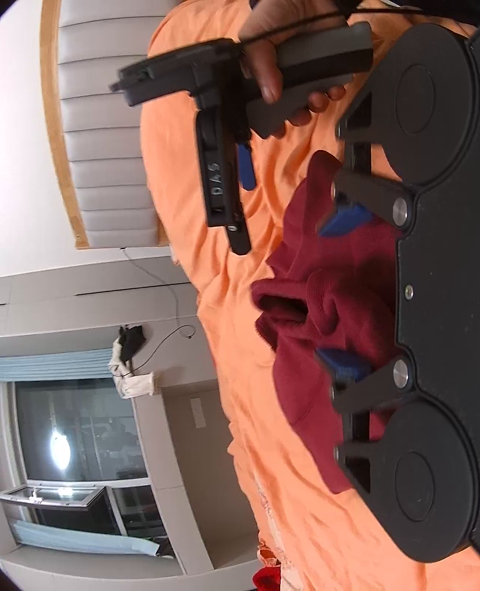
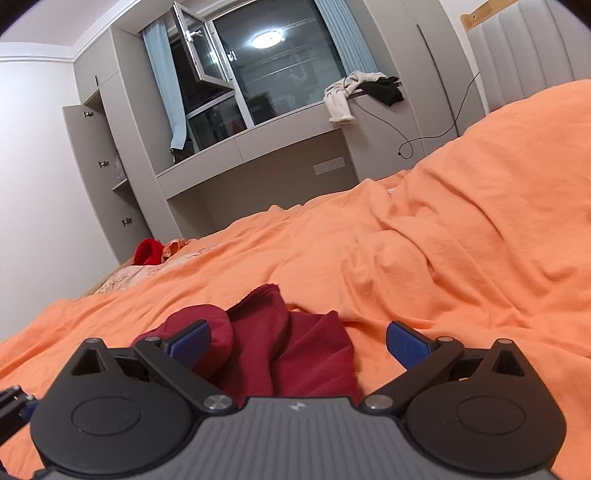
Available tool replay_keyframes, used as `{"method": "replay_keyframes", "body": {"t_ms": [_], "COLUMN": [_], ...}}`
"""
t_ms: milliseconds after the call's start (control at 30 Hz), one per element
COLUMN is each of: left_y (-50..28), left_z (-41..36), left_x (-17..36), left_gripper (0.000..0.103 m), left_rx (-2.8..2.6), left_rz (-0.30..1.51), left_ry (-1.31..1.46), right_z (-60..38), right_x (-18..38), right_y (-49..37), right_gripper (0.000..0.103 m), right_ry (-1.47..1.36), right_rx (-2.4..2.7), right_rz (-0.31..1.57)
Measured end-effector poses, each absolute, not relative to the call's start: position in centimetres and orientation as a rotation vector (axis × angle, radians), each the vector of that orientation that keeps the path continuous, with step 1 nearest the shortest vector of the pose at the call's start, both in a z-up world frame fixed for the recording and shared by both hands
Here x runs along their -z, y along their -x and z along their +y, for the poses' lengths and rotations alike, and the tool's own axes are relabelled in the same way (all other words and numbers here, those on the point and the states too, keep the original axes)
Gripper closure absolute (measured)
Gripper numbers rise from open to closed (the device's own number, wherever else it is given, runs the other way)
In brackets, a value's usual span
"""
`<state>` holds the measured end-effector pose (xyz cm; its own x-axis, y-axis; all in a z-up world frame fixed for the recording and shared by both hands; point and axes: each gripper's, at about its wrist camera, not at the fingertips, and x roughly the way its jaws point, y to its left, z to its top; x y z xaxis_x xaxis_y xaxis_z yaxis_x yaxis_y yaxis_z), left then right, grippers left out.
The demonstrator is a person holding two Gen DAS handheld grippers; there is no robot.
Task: Fold small clothes
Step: 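Move the left gripper over the bundled shirt and lower it, then close the left gripper on the folded shirt while the right gripper grasps it too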
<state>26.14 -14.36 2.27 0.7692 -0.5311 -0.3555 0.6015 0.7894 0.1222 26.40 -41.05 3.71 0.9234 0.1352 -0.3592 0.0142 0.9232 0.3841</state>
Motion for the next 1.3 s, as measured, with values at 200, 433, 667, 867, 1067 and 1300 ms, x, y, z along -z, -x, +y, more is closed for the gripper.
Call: {"method": "replay_keyframes", "body": {"t_ms": [200, 433, 667, 867, 1067, 1300], "left_y": [-25.3, -25.9, -25.9, -25.9, -25.5, -24.7], "left_z": [-13.1, -11.9, -11.2, -10.8, -10.7, -10.9], "left_x": [-3.1, -2.8, -2.2, -1.8, -1.5, -1.0], "left_gripper": [0.005, 0.005, 0.013, 0.035, 0.063, 0.068], "left_rx": [0.563, 0.537, 0.531, 0.525, 0.497, 0.503], "left_rz": [0.248, 0.268, 0.302, 0.311, 0.298, 0.276], "left_ry": [-0.233, -0.245, -0.276, -0.287, -0.307, -0.353], "right_z": [-40.6, -40.0, -38.5, -39.1, -39.7, -39.9], "right_x": [-4.1, -4.9, -3.9, -2.5, -1.5, -1.4], "right_y": [-27.0, -28.3, -30.4, -31.6, -31.8, -31.8], "right_gripper": [0.0, 0.0, 0.0, 0.0, 0.026, 0.053], "right_ry": [-0.409, -0.486, -0.613, -0.777, -0.801, -0.772], "right_rx": [-0.061, -0.195, -0.332, -0.344, -0.267, -0.274], "right_rz": [0.398, 0.435, 0.558, 0.596, 0.6, 0.619]}}
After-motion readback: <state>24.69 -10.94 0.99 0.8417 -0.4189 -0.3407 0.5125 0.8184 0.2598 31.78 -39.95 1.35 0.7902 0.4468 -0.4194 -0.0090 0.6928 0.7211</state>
